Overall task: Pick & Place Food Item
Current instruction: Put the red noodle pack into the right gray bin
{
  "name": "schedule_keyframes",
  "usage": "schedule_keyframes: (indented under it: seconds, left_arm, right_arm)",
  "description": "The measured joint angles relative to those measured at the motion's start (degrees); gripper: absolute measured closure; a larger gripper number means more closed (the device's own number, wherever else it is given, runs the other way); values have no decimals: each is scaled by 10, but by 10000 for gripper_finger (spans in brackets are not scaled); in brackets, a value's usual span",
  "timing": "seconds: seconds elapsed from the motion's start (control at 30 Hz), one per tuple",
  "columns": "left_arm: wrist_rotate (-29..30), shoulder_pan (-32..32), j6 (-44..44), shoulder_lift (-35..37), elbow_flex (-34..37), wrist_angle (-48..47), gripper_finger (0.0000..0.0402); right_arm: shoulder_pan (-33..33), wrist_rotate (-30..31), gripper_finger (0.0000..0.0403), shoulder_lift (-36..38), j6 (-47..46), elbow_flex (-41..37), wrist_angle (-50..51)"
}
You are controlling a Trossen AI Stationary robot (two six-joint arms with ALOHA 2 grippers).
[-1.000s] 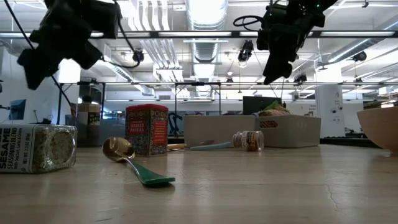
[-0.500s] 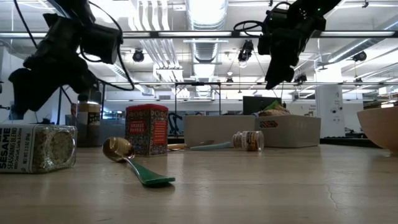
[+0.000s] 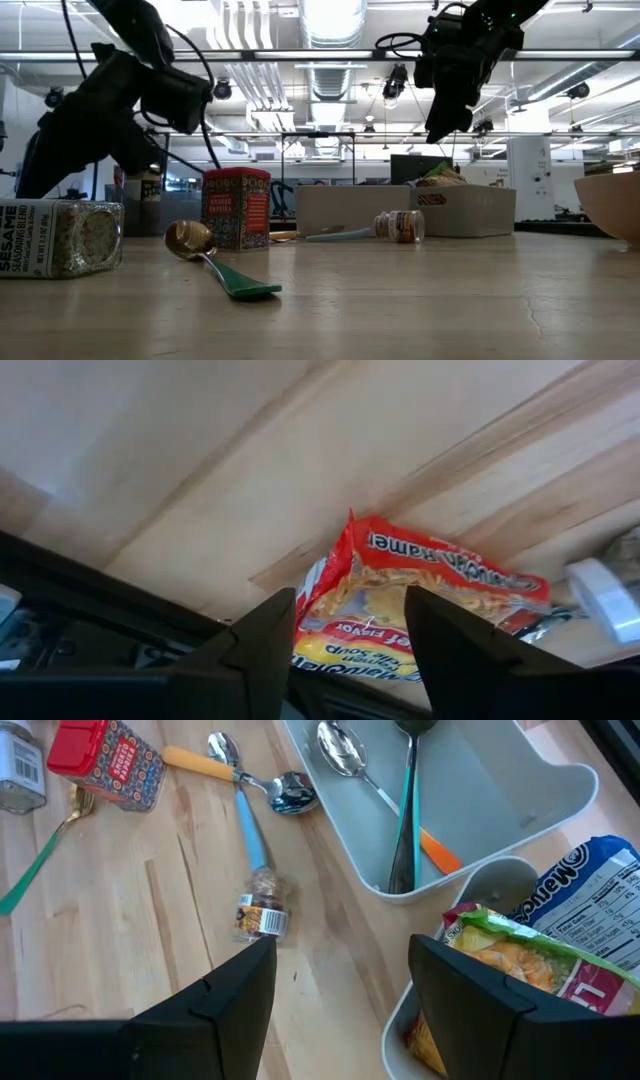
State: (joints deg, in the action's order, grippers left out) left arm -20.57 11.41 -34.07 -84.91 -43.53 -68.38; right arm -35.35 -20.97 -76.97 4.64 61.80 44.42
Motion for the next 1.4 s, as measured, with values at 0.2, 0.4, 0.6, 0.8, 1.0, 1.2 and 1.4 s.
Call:
schedule_keyframes:
  seconds: [0.2, 0.4, 0.6, 0.8, 1.0, 1.2, 1.4]
  left_arm:
    - [-11, -1, 29, -52, 0, 6, 211]
    - [-45, -1, 55, -87, 0, 46, 211]
    - [-82, -1, 62, -97, 0, 82, 211]
    - [-84, -2, 62, -98, 7, 79, 211]
    - [-89, -2, 58, -98, 20, 80, 211]
    - [-89, -2, 57, -98, 23, 89, 211]
    - [-116, -2, 61, -97, 23, 98, 211]
  right_arm:
    - [0, 0, 178, 0, 0, 0, 0]
    - [0, 0, 178, 0, -2, 0, 0]
    - [0, 0, 178, 0, -2, 0, 2]
    - [0, 0, 178, 0, 0, 0, 2]
    - [0, 0, 178, 0, 0, 0, 2]
    - [0, 0, 178, 0, 0, 0, 2]
    - [0, 0, 178, 0, -2, 0, 2]
